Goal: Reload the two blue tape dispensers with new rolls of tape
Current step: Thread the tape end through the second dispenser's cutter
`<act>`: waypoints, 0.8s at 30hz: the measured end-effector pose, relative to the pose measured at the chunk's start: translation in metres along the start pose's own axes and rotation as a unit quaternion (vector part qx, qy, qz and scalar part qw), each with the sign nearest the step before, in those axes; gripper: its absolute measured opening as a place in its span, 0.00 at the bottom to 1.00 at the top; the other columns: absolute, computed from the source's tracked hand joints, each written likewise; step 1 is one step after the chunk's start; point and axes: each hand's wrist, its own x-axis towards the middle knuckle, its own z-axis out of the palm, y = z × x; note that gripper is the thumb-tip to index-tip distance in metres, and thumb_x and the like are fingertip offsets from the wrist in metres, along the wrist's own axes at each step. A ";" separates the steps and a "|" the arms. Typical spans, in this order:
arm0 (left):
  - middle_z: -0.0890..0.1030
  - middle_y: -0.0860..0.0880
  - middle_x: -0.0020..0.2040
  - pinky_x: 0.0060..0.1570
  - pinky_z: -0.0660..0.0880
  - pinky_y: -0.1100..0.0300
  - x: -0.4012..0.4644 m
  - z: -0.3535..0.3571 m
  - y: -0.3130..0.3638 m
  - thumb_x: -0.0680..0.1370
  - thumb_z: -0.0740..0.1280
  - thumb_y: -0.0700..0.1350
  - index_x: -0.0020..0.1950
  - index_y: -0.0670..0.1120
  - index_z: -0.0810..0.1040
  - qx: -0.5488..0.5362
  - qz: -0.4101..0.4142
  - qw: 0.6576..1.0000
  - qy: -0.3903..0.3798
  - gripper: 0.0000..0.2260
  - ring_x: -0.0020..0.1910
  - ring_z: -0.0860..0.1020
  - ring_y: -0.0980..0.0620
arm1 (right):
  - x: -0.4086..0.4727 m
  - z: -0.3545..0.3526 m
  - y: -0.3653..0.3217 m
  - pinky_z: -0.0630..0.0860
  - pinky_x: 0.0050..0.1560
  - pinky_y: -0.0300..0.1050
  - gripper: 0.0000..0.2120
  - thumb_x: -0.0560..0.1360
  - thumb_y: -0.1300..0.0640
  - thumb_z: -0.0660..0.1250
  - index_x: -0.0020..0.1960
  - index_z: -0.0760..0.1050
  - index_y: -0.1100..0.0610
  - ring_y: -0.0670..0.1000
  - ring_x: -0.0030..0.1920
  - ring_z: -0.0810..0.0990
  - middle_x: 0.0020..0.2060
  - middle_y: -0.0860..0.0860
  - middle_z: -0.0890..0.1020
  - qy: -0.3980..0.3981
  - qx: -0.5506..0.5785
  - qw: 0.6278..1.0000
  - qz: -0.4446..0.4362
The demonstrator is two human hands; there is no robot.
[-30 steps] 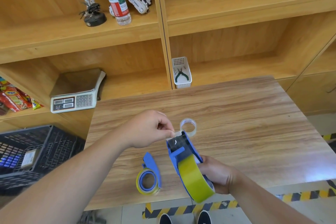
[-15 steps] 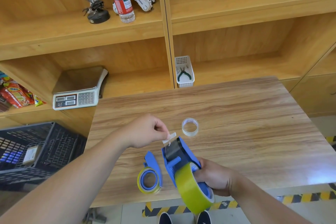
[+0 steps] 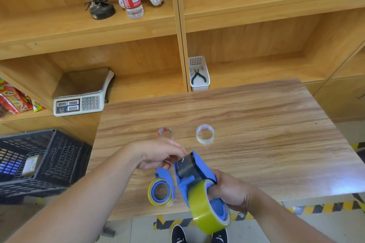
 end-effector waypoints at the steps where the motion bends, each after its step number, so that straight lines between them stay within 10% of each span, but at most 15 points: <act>1: 0.78 0.48 0.41 0.33 0.68 0.61 0.003 0.000 -0.004 0.77 0.66 0.36 0.46 0.46 0.84 -0.020 -0.017 1.000 -0.007 0.08 0.37 0.72 0.54 | 0.000 0.000 0.002 0.78 0.54 0.54 0.19 0.70 0.76 0.64 0.59 0.78 0.66 0.58 0.50 0.82 0.49 0.61 0.83 0.003 0.001 1.000 0.000; 6: 0.76 0.47 0.42 0.35 0.68 0.61 0.020 0.004 -0.012 0.73 0.66 0.41 0.45 0.48 0.81 -0.027 -0.039 0.998 -0.030 0.06 0.37 0.73 0.53 | 0.005 0.001 0.007 0.78 0.52 0.55 0.20 0.67 0.71 0.66 0.58 0.78 0.66 0.61 0.49 0.80 0.48 0.63 0.82 0.014 0.012 1.000 -0.001; 17: 0.82 0.47 0.49 0.37 0.75 0.59 0.049 0.020 -0.044 0.83 0.65 0.47 0.60 0.45 0.81 -0.207 -0.003 0.956 0.208 0.09 0.41 0.80 0.50 | 0.019 -0.015 0.018 0.76 0.44 0.52 0.13 0.66 0.71 0.64 0.50 0.77 0.64 0.59 0.36 0.79 0.35 0.61 0.82 0.150 -0.003 0.988 0.027; 24: 0.84 0.57 0.49 0.49 0.77 0.59 0.053 0.040 -0.078 0.77 0.73 0.52 0.51 0.61 0.84 -0.023 0.080 0.959 0.272 0.04 0.49 0.82 0.56 | 0.022 -0.021 0.032 0.78 0.43 0.47 0.13 0.68 0.68 0.66 0.51 0.77 0.59 0.57 0.35 0.80 0.34 0.61 0.82 0.171 -0.031 0.981 0.083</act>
